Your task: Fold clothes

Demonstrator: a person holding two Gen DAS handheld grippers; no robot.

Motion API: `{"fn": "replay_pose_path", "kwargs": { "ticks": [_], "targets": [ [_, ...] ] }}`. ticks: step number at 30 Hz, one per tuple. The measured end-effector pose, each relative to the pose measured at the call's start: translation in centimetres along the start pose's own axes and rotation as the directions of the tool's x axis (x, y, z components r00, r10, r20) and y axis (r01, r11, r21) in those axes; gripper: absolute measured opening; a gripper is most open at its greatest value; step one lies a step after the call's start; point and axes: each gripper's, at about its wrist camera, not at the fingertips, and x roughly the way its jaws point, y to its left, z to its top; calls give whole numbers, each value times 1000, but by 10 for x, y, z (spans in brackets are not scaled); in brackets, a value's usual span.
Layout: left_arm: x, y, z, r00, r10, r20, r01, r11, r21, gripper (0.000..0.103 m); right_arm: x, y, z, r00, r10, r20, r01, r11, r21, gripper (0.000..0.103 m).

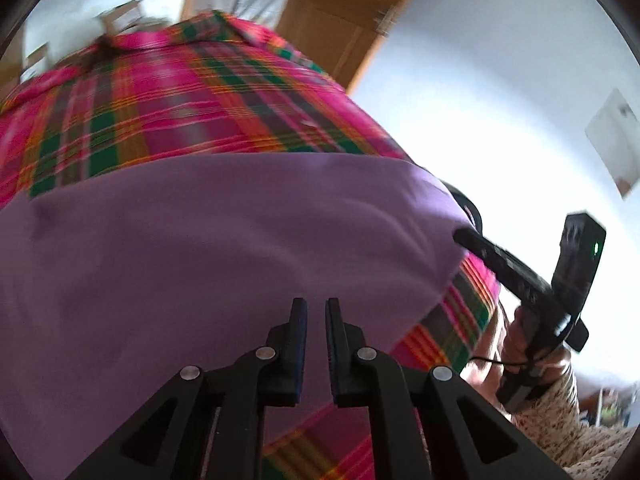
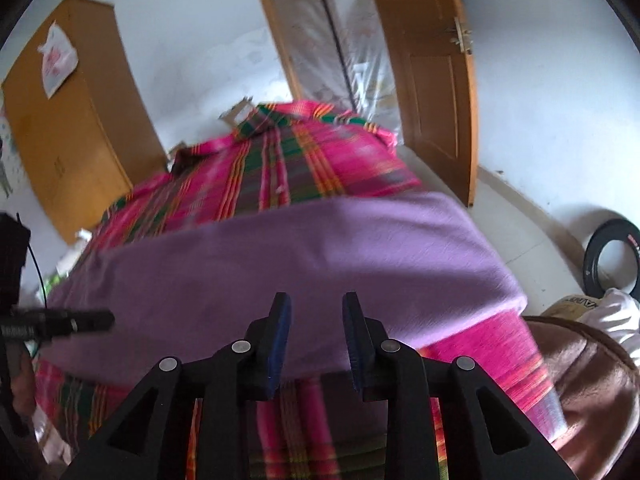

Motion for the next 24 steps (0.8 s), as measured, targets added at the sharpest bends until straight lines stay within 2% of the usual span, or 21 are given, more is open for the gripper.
{"fn": "replay_pose_path", "kwargs": {
  "ticks": [4, 9, 11, 15, 19, 24],
  "targets": [
    [-14, 24, -13, 999, 34, 35, -32, 998, -57, 10, 5, 12, -13, 999, 11, -44, -14, 998, -62, 29],
    [-27, 46, -32, 998, 56, 43, -51, 993, -105, 10, 2, 29, -26, 997, -45, -70, 32, 985, -167, 34],
    [-35, 54, -39, 997, 64, 49, -57, 991, -122, 10, 1, 32, -27, 996, -51, -74, 37, 984, -176, 35],
    [-48, 74, -49, 993, 94, 75, -79, 981, -177, 10, 1, 51, -21, 999, -10, -41, 2, 982, -187, 35],
    [-57, 94, -59, 990, 112, 84, -89, 967, -237, 10, 18, 75, -22, 997, 13, -73, -28, 977, -212, 35],
    [-66, 118, -74, 988, 120, 98, -85, 949, -303, 10, 28, 90, -25, 994, -6, -106, -19, 971, -238, 35]
  ]
}}
